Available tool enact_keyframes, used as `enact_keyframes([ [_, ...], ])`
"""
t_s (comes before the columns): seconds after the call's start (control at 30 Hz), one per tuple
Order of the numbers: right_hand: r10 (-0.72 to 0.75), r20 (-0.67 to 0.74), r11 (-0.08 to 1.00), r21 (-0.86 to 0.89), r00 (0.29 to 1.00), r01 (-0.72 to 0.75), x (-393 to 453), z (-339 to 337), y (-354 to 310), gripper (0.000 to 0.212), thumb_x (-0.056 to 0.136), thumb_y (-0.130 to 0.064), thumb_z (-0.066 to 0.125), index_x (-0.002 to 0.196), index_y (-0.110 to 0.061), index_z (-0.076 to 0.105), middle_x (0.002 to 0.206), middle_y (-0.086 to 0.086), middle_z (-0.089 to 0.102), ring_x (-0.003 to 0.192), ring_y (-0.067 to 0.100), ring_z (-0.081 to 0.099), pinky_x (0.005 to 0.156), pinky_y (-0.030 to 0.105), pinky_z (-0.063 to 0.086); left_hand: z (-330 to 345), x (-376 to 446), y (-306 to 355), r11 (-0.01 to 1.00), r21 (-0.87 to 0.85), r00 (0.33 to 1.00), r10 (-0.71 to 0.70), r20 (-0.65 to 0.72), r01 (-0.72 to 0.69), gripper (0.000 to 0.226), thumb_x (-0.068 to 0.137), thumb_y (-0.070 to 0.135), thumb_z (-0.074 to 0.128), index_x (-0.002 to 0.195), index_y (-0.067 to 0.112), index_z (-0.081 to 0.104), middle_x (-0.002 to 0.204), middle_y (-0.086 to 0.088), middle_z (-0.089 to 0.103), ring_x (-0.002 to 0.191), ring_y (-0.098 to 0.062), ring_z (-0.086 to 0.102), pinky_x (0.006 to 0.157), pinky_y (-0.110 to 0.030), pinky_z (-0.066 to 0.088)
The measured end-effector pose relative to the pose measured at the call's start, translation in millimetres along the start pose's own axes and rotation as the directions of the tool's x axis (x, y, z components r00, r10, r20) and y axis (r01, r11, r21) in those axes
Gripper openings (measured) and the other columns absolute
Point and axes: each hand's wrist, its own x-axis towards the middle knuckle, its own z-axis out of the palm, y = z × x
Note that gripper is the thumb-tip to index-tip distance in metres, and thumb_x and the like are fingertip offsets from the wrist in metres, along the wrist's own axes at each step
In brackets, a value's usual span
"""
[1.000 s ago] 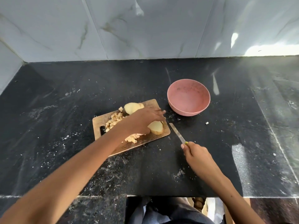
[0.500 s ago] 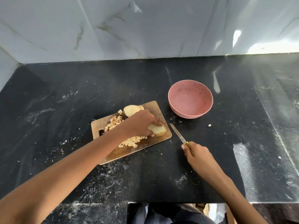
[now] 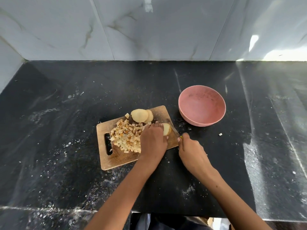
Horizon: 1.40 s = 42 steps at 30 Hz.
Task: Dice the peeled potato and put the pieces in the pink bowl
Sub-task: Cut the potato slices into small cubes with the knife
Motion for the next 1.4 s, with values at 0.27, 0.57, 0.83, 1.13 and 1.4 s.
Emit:
enact_keyframes([
  [0.27,0.079,0.054,0.979,-0.192,0.995,-0.067,4.6,4.7,-13.9,0.020,0.098,-0.011,0.035,0.118,-0.007,0.039,0.111,0.016,0.061,0.099,0.034,0.060,0.068,0.036,0.041,15.2,-2.1,-8.9,0.982,-0.174,0.997,0.072,-0.007,-0.072,0.047,0.097,0.021,0.054,0.142,0.012,0.043,0.151,-0.006,0.037,0.142,-0.017,0.032,0.116,-0.024,0.015],
  [0.57,0.136,0.084,0.962,-0.247,0.987,-0.111,9.3,5.5,-21.5,0.028,0.096,-0.006,0.038,0.124,-0.006,0.038,0.119,0.017,0.058,0.106,0.034,0.059,0.074,0.038,0.044,21.3,-1.7,5.3,0.980,-0.194,0.993,-0.061,-0.104,0.040,0.035,0.088,0.013,0.066,0.122,0.003,0.064,0.129,-0.015,0.060,0.123,-0.028,0.056,0.106,-0.035,0.039],
  [0.83,0.108,0.122,0.973,-0.216,0.987,-0.080,-30.3,9.6,10.2,0.015,0.105,-0.024,0.025,0.096,-0.014,0.030,0.103,0.013,0.061,0.097,0.032,0.060,0.068,0.036,0.038,20.7,-2.0,6.8,0.978,-0.204,0.990,-0.064,-0.126,0.037,0.035,0.089,0.015,0.065,0.121,0.002,0.064,0.127,-0.015,0.061,0.121,-0.029,0.057,0.103,-0.036,0.042],
  [1.13,-0.015,0.008,0.994,-0.110,1.000,0.016,-18.5,-2.1,4.3,0.023,0.104,-0.031,0.026,0.095,-0.013,0.036,0.092,0.013,0.060,0.082,0.032,0.056,0.066,0.036,0.039,24.7,-13.6,-3.2,0.987,-0.160,0.990,-0.006,-0.138,-0.016,0.041,0.098,0.020,0.053,0.137,0.007,0.050,0.146,-0.014,0.043,0.138,-0.024,0.038,0.117,-0.031,0.017],
  [1.4,0.026,0.045,0.963,-0.269,0.999,-0.013,7.7,5.8,-20.1,0.024,0.099,-0.011,0.033,0.121,-0.006,0.041,0.115,0.018,0.059,0.102,0.036,0.059,0.069,0.036,0.039,29.3,-10.8,-4.3,0.981,-0.192,0.987,-0.035,-0.160,0.003,0.032,0.087,0.010,0.067,0.118,0.002,0.066,0.129,-0.019,0.059,0.122,-0.030,0.056,0.109,-0.038,0.033],
])
